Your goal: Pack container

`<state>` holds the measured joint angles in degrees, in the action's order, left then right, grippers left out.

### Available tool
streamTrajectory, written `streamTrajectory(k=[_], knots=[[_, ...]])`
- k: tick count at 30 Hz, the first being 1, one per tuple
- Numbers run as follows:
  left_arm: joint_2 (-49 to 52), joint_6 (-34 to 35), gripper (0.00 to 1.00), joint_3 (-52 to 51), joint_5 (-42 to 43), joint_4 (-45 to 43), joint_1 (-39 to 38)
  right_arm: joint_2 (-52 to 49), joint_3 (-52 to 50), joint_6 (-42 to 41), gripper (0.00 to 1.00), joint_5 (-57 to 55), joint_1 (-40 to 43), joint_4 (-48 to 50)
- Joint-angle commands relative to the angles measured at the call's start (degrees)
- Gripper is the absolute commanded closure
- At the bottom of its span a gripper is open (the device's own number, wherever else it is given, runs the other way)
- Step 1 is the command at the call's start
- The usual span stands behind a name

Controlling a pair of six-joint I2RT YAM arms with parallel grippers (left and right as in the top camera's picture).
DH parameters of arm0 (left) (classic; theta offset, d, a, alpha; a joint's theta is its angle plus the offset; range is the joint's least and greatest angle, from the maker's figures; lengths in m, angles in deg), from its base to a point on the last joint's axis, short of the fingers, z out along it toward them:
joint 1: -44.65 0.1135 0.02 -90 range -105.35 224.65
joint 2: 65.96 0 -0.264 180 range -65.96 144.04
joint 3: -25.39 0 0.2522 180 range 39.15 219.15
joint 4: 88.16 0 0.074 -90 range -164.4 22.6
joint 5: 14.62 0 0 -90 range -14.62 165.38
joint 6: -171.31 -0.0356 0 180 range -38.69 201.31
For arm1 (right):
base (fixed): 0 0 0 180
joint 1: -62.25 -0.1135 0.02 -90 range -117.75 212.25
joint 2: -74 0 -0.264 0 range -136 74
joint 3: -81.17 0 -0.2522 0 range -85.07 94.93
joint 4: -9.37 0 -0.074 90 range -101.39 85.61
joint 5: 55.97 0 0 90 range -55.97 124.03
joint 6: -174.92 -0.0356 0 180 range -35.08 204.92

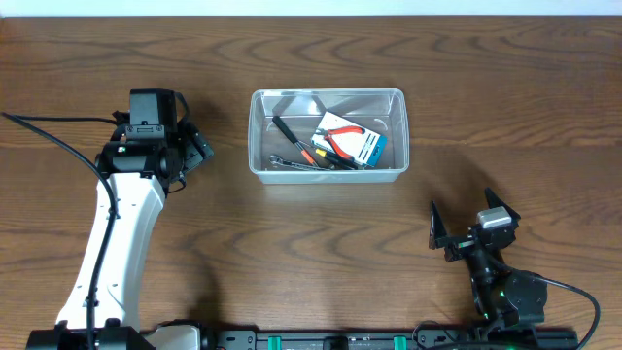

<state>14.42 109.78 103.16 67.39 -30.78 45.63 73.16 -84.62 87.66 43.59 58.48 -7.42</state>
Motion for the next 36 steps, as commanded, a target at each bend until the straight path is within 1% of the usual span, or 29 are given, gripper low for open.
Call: streamTrajectory(k=[1, 11, 15, 20, 26, 30, 32, 36], knots=[[0.48, -0.35, 0.02, 0.57, -1.09, 0.2, 0.24, 0.5, -0.13, 0.72, 0.01, -0.33, 0.59, -0.24], [0.33, -0.35, 0.02, 0.55, -1.09, 0.46, 0.31, 0.5, -0.13, 0.72, 0.01, -0.33, 0.59, -0.24], [-2.97, -0.35, 0.02, 0.52, -1.09, 0.35, 0.24, 0.5, -0.13, 0.72, 0.01, -0.31, 0.59, -0.24], [-14.12, -0.35, 0.02, 0.52, -1.11, -0.96, 0.24, 0.5, -0.13, 0.72, 0.01, -0.31, 0.59, -0.24], [-32.65, -0.33, 0.02, 0.52, -1.07, -0.9, 0.24, 0.5, -0.13, 0.72, 0.01, -0.33, 0.59, -0.26], [-42.01, -0.37, 0.02, 0.52, -1.2, -0.87, 0.24, 0.5, -0.13, 0.72, 0.01, -0.31, 0.59, -0.26], [-46.4, -0.35, 0.02, 0.52, -3.69, -0.44, 0.24, 0.5, -0.13, 0.72, 0.01, -0.31, 0.59, -0.26], [-54.16, -0.35, 0.02, 0.39, -4.09, -0.22, 0.2, 0.5, -0.13, 0.72, 0.01, -0.31, 0.59, -0.26]])
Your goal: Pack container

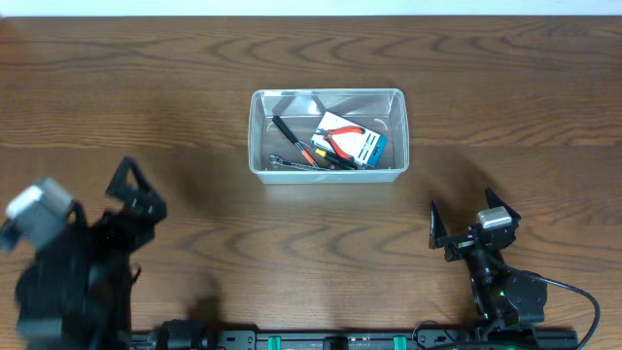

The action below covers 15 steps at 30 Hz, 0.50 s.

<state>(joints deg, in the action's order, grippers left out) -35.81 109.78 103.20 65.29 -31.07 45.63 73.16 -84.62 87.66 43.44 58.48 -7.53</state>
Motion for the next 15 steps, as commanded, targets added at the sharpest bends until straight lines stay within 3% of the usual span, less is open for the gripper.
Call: streamTrajectory(k=[1, 12, 15], knots=[[-5.73, -0.35, 0.02, 0.24, -1.99, 0.11, 0.2, 0.5, -0.13, 0.72, 0.01, -0.15, 0.59, -0.15], [-17.97, -0.33, 0.02, -6.36, -2.82, 3.23, -2.71, 0.5, -0.13, 0.72, 0.01, -0.17, 0.59, -0.13], [-18.64, -0.35, 0.02, -11.98, -2.84, -0.85, -2.95, 0.5, -0.13, 0.72, 0.01, -0.15, 0.59, -0.13]])
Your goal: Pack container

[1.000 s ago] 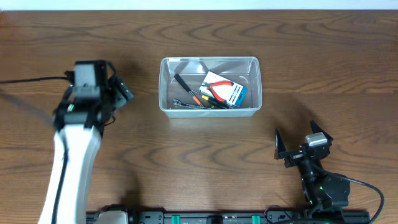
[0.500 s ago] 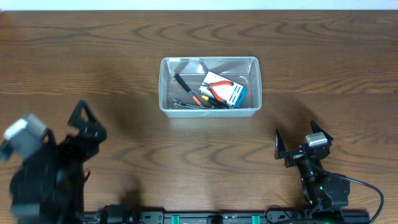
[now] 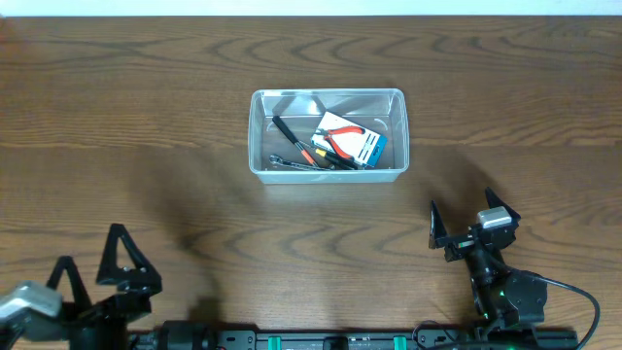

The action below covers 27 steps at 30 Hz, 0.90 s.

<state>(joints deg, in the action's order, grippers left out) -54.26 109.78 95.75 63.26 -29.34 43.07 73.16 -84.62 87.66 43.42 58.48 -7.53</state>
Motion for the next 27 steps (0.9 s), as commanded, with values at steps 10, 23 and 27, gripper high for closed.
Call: streamTrajectory(k=[10, 23, 27], knots=[[-0.48, -0.98, 0.02, -27.39, -0.81, -23.82, -0.81, 0.5, -0.13, 0.72, 0.01, -0.15, 0.59, -0.13], [-10.38, -0.96, 0.02, -46.49, -0.76, -35.12, -0.81, 0.5, -0.13, 0.72, 0.01, -0.13, 0.59, -0.15], [-11.58, -0.96, 0.02, -48.48, -0.35, -35.34, -0.81, 0.5, -0.13, 0.72, 0.01, -0.15, 0.59, -0.13]])
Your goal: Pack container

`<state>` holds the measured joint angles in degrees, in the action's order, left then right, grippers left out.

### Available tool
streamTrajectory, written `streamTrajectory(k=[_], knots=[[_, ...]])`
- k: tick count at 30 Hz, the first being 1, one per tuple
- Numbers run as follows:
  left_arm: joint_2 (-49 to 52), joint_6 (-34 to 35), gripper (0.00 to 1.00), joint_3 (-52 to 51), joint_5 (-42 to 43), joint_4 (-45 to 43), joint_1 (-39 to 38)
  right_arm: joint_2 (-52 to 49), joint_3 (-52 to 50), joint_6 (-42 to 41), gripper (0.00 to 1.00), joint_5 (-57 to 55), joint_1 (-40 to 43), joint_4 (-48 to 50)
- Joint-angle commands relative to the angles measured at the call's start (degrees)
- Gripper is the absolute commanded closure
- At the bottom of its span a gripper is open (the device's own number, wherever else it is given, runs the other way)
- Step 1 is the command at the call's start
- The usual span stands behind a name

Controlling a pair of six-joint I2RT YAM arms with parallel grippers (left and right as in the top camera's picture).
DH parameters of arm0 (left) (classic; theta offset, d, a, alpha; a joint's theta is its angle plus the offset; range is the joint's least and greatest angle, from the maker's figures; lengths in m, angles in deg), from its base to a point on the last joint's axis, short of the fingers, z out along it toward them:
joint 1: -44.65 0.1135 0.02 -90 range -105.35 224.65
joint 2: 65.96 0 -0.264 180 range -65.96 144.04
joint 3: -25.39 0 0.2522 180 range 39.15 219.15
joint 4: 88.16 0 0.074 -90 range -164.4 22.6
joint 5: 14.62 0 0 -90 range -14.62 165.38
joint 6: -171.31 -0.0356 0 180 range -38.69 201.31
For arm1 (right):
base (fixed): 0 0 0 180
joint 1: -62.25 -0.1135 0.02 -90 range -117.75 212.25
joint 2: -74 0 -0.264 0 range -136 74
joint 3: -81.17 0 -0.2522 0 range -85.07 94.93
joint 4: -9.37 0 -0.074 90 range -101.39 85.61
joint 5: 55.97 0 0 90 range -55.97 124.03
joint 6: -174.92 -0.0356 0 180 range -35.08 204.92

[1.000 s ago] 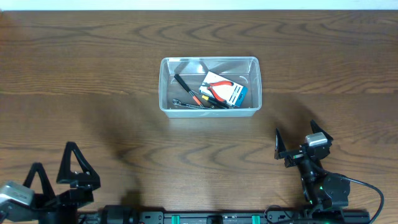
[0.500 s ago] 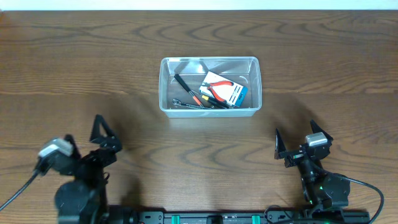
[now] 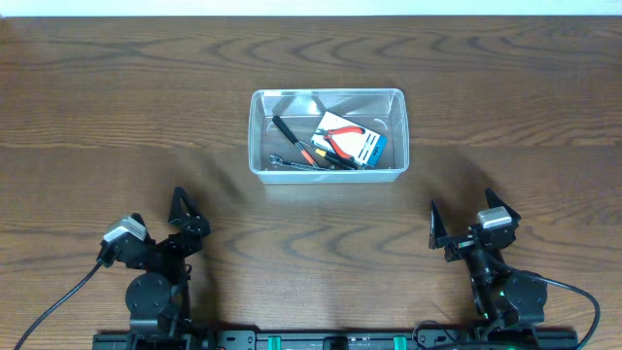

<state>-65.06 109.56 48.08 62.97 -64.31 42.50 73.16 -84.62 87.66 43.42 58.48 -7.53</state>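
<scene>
A clear plastic container point(image 3: 328, 136) stands at the table's middle. Inside lie red-handled pliers on a blue and white card point(image 3: 348, 142), black-handled tools point(image 3: 289, 134) and a small wrench point(image 3: 287, 163). My left gripper point(image 3: 160, 212) sits folded back near the front edge at the lower left. Its fingers are apart with nothing between them, well away from the container. My right gripper point(image 3: 463, 207) rests at the lower right, open and empty, its fingertips pointing toward the far side.
The wooden table point(image 3: 525, 87) is bare around the container. A black rail point(image 3: 321, 340) with the arm bases runs along the front edge. A cable point(image 3: 73, 292) trails from the left arm.
My left arm was at the bottom left corner, partly out of frame. It now sits folded further right near the front edge. The right arm and the container's contents are unchanged.
My left arm first reached out with its gripper just left of the container. It was then blurred at the lower left, then at the bottom left corner, and now sits folded by its base. The right arm has stayed put and the tools have lain in the container throughout.
</scene>
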Motion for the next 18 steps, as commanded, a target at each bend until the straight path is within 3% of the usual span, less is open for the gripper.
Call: streamTrajectory(k=[1, 8, 18], knots=[[-0.81, -0.74, 0.02, -1.01, -0.07, -0.37, -0.24, 0.5, -0.13, 0.72, 0.01, -0.15, 0.59, -0.15], [-0.81, -2.93, 0.02, -2.58, -0.09, -0.35, -0.24, 0.5, -0.13, 0.72, 0.01, -0.13, 0.59, -0.13], [-0.81, -23.28, 0.02, -3.23, -0.02, -0.35, -0.24, 0.5, -0.13, 0.72, 0.01, -0.13, 0.59, -0.13]])
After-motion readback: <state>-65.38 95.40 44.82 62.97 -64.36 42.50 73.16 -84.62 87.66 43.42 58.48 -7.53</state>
